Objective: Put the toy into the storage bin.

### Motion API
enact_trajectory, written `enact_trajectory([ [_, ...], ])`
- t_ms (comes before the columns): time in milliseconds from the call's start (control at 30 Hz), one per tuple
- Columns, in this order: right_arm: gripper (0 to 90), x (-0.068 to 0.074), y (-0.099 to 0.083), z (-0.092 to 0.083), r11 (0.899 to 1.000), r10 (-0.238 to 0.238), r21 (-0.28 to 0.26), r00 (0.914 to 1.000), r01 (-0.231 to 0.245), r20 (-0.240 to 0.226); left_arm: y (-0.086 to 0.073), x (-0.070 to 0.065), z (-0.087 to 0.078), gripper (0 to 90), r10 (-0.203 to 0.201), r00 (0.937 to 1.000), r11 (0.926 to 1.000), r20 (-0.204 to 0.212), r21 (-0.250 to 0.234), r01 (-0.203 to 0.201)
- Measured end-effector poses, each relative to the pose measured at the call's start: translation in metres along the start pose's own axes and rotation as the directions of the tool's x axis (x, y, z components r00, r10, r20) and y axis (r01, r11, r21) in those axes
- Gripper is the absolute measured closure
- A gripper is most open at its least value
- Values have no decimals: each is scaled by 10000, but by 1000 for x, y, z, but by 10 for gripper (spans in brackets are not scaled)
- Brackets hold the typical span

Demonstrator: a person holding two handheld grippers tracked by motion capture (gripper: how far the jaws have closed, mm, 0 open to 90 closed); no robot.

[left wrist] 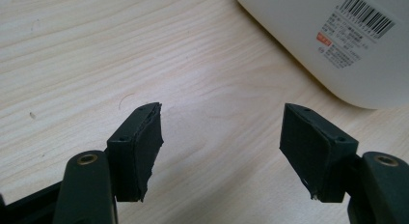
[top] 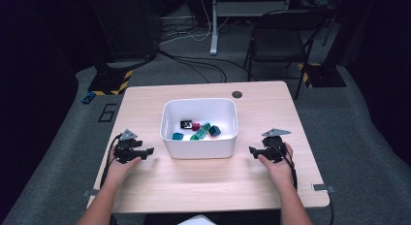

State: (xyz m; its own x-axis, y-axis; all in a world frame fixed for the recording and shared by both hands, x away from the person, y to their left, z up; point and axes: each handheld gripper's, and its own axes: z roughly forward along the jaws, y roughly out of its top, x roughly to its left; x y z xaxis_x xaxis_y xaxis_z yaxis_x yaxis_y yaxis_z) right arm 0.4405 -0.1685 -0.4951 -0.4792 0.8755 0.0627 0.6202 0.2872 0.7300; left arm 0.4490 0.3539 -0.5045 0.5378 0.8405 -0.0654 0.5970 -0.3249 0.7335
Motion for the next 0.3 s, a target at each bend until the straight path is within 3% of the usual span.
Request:
enact_trajectory([
  [167, 305, -2, -1, 3, 9998, -193, 65, 9998, 193, 108, 0, 1, 1, 293, -62, 9999, 10000, -91, -14, 62],
  [300, 296, -4, -3, 2, 9999, 25, 107, 9998, -28, 214, -1, 3, 4, 264, -112, 9998, 9998, -177, 163, 115],
])
